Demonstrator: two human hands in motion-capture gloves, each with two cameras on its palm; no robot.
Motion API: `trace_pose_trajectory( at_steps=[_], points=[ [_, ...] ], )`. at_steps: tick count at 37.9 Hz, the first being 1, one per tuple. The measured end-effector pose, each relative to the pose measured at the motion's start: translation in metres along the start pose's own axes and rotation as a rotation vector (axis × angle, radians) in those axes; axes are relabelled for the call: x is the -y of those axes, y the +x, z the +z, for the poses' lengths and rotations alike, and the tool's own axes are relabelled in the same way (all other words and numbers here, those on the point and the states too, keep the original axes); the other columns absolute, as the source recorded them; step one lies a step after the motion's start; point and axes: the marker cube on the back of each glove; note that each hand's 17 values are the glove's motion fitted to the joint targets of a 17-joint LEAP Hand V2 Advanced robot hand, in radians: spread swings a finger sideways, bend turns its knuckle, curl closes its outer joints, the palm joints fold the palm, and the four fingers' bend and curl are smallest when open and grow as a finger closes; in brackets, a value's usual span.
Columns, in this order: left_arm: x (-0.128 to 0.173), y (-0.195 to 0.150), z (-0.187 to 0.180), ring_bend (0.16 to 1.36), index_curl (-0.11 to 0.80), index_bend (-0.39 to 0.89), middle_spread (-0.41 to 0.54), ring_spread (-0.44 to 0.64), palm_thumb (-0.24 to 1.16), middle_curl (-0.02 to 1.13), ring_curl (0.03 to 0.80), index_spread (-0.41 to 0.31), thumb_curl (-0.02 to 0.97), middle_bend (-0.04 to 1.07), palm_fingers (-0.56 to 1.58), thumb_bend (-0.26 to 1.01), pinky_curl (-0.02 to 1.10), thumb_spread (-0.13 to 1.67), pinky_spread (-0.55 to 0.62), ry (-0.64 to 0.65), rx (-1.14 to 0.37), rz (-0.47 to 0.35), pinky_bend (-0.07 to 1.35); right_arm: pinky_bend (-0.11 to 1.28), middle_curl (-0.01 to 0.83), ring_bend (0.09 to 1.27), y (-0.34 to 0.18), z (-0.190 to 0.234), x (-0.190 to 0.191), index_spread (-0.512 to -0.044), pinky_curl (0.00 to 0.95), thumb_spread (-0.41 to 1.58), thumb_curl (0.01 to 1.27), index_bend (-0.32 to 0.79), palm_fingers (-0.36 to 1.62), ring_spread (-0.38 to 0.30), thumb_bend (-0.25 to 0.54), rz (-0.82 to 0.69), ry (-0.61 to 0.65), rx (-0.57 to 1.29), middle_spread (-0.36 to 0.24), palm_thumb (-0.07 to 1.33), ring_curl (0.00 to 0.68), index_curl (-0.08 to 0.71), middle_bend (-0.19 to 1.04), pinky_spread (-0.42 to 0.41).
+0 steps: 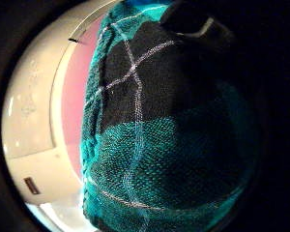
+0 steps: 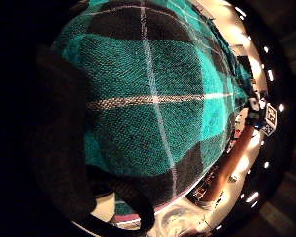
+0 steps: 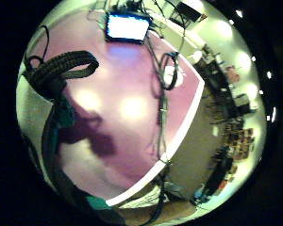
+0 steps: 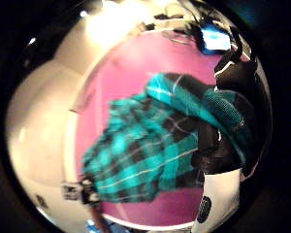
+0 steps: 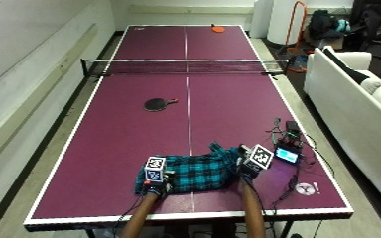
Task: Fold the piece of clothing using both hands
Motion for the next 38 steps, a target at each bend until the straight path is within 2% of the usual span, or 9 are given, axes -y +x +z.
trace_pose_trajectory(
  at_steps=[3,6,15,18,20,22,26,33,38],
  points=[
    [-0.002,0.0,-0.003,0.61,0.345,0.16,0.114,0.35,-0.02,0.35,0.302,-0.05,0.06,0.17,0.23,-0.01,0.35,1.54,0.4,-0.044,-0.021,-0.012,0.49,0.56,0.468,0.85,-0.036,-0.01,-0.012,-0.307,0.402,1.14,0.32,0.12,1.22,-0.222,0.123,-0.05,-0.121,0.162,-0.224,0.91,0.475,0.219,0.49,-0.272],
    [0.0,-0.005,-0.013,0.61,0.346,0.16,0.102,0.34,0.01,0.35,0.302,-0.054,0.074,0.17,0.27,0.01,0.35,1.54,0.4,-0.023,-0.062,-0.014,0.48,0.56,0.467,0.84,-0.081,-0.031,-0.021,-0.309,0.407,1.06,0.35,0.13,1.22,-0.225,0.092,-0.148,-0.101,0.237,-0.225,0.92,0.476,0.231,0.48,-0.289],
    [-0.01,-0.066,-0.081,0.65,0.326,0.12,0.047,0.23,0.17,0.34,0.311,-0.055,0.128,0.18,0.41,0.09,0.36,1.59,0.31,0.279,-0.191,-0.121,0.5,0.53,0.471,0.82,-0.242,-0.061,-0.095,-0.322,0.412,0.89,0.41,0.13,1.22,-0.233,0.015,-0.553,-0.058,0.233,-0.229,0.93,0.479,0.259,0.47,-0.314],
    [0.006,-0.101,-0.06,0.64,0.315,0.11,0.03,0.2,0.23,0.35,0.313,-0.056,0.146,0.18,0.42,0.12,0.37,1.6,0.27,0.282,-0.21,-0.152,0.53,0.51,0.471,0.82,-0.29,-0.047,-0.118,-0.325,0.411,0.86,0.43,0.13,1.22,-0.236,-0.005,-0.657,-0.002,0.23,-0.232,0.94,0.481,0.265,0.47,-0.318],
    [0.017,-0.124,-0.043,0.65,0.31,0.11,0.021,0.18,0.26,0.35,0.315,-0.056,0.158,0.18,0.44,0.14,0.37,1.6,0.24,0.272,-0.213,-0.181,0.54,0.51,0.471,0.82,-0.32,-0.039,-0.123,-0.329,0.41,0.83,0.44,0.13,1.22,-0.237,-0.018,-0.701,0.126,0.223,-0.238,0.94,0.482,0.269,0.47,-0.316],
    [0.012,-0.138,-0.039,0.64,0.304,0.11,0.013,0.17,0.29,0.35,0.316,-0.056,0.165,0.19,0.44,0.16,0.38,1.6,0.22,0.276,-0.208,-0.209,0.54,0.5,0.472,0.82,-0.34,-0.03,-0.139,-0.331,0.41,0.82,0.45,0.12,1.22,-0.238,-0.024,-0.746,0.157,0.203,-0.241,0.93,0.483,0.272,0.47,-0.317],
    [-0.008,-0.149,-0.043,0.64,0.296,0.11,0.0,0.15,0.33,0.36,0.319,-0.056,0.181,0.19,0.45,0.19,0.38,1.6,0.2,0.276,-0.212,-0.243,0.54,0.49,0.473,0.81,-0.349,-0.047,-0.206,-0.334,0.41,0.79,0.47,0.12,1.22,-0.24,-0.026,-0.833,-0.067,0.218,-0.244,0.93,0.485,0.277,0.47,-0.318],
    [-0.014,-0.146,-0.046,0.64,0.286,0.12,-0.01,0.13,0.37,0.36,0.319,-0.056,0.2,0.18,0.45,0.22,0.38,1.6,0.18,0.277,-0.228,-0.225,0.53,0.48,0.473,0.8,-0.348,-0.083,-0.23,-0.336,0.411,0.78,0.5,0.12,1.22,-0.242,-0.027,-0.898,-0.059,0.26,-0.246,0.93,0.489,0.282,0.47,-0.317],
    [-0.015,-0.135,-0.052,0.63,0.281,0.12,-0.013,0.13,0.38,0.36,0.319,-0.056,0.209,0.18,0.45,0.23,0.39,1.59,0.17,0.286,-0.231,-0.181,0.53,0.5,0.475,0.77,-0.288,-0.088,-0.228,-0.338,0.414,0.78,0.5,0.08,1.16,-0.249,-0.037,-0.983,-0.471,0.057,-0.248,0.91,0.484,0.268,0.47,-0.317]
  ],
)
